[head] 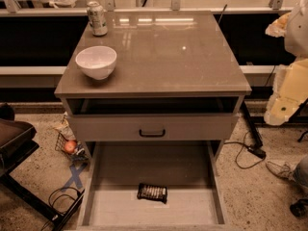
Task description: Pick rxbar chocolate from middle drawer and place on counter
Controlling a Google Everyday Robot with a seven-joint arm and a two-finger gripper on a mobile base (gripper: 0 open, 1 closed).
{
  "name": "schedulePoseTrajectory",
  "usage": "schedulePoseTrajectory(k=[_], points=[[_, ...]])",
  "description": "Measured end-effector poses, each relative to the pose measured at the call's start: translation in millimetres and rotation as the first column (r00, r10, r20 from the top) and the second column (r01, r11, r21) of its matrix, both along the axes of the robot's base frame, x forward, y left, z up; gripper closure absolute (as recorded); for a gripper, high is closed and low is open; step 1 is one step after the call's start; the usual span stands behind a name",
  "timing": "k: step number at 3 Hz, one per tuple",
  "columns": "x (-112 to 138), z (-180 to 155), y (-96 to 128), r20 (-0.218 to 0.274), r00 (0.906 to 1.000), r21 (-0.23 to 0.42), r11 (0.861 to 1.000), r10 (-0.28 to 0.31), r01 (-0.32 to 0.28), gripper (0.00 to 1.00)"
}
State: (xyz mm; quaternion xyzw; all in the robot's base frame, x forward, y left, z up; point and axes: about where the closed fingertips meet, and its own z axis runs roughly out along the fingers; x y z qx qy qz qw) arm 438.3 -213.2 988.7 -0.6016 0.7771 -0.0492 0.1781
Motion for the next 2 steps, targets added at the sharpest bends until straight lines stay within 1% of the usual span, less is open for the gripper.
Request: schedulePoseTrajectory(k=[1,2], points=[[0,0,0,0.0,1.0,0.0,1.0,0.0,0.0,0.0],[-1,-17,-1,0.021,0.9998,0.035,0.999,-0.006,0.005,0.0]])
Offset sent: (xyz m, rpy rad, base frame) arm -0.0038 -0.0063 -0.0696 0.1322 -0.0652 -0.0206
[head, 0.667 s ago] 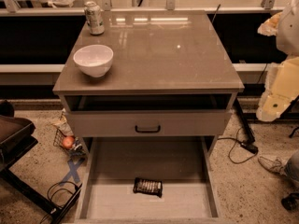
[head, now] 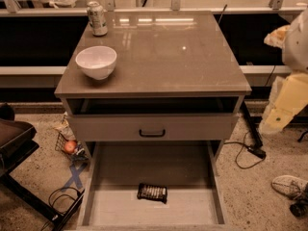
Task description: Pick rxbar chocolate from middle drawer and place on counter
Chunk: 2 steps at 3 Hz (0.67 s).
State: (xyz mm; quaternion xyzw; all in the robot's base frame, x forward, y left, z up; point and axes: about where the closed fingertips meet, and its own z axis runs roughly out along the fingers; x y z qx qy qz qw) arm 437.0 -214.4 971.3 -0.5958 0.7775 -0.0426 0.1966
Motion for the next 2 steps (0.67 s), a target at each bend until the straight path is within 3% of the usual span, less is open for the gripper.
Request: schedulePoseTrajectory(k=[2], points=[[-21,-90,-5,0.065,0.9978,0.153,0.988,0.013,-0.023,0.0]])
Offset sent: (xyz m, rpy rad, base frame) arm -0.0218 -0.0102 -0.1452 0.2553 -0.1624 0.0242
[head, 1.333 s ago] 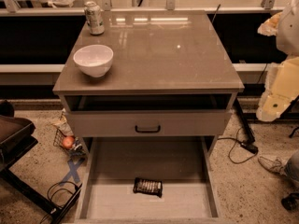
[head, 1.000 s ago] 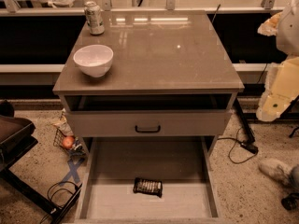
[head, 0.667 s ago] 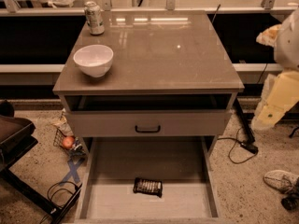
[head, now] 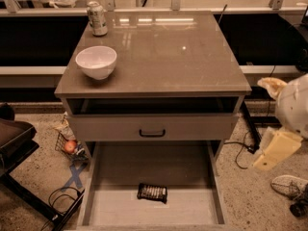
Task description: Pick rxbar chocolate from middle drawer and place on counter
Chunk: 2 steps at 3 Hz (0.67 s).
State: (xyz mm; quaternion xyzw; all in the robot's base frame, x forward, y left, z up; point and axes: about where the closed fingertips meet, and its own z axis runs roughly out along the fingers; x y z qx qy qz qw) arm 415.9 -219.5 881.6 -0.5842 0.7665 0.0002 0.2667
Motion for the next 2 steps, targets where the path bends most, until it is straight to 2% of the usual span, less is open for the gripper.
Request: schedulePoseTrajectory(k=[1,2], points=[[-3.5,-26.4,1.5,0.024,0.9997,0.036,0.999,-0.001,0.0,0.0],[-3.4,-28.9,1.6,0.028,0.9996,0.037,0.999,-0.003,0.002,0.0]])
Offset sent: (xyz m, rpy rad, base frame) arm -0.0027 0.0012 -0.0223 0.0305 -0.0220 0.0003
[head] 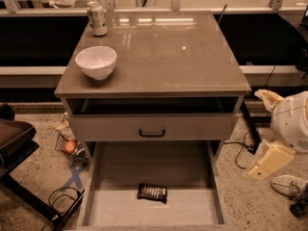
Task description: Pick rxbar chocolate from middle drawer and place on counter
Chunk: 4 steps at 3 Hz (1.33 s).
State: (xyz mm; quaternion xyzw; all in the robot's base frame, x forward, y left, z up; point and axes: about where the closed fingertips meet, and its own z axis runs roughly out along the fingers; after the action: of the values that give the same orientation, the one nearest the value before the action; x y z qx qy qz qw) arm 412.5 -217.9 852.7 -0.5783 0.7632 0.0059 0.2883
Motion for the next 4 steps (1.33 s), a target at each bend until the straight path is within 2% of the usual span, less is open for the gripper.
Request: schedulePoseTrajectory(k=[1,2,3,4], points=[[9,-25,15,-0.003,1.0,0.017,1.0,0.007,-0.006,0.0],[23,-71,33,0.007,0.9999,0.07,0.997,0.014,-0.014,0.0],[29,-133,51,0.023,0.9996,0.152,0.988,0.019,-0.023,0.0],[38,-180,65,0.075,0.9971,0.214,0.976,0.014,-0.03,0.0]])
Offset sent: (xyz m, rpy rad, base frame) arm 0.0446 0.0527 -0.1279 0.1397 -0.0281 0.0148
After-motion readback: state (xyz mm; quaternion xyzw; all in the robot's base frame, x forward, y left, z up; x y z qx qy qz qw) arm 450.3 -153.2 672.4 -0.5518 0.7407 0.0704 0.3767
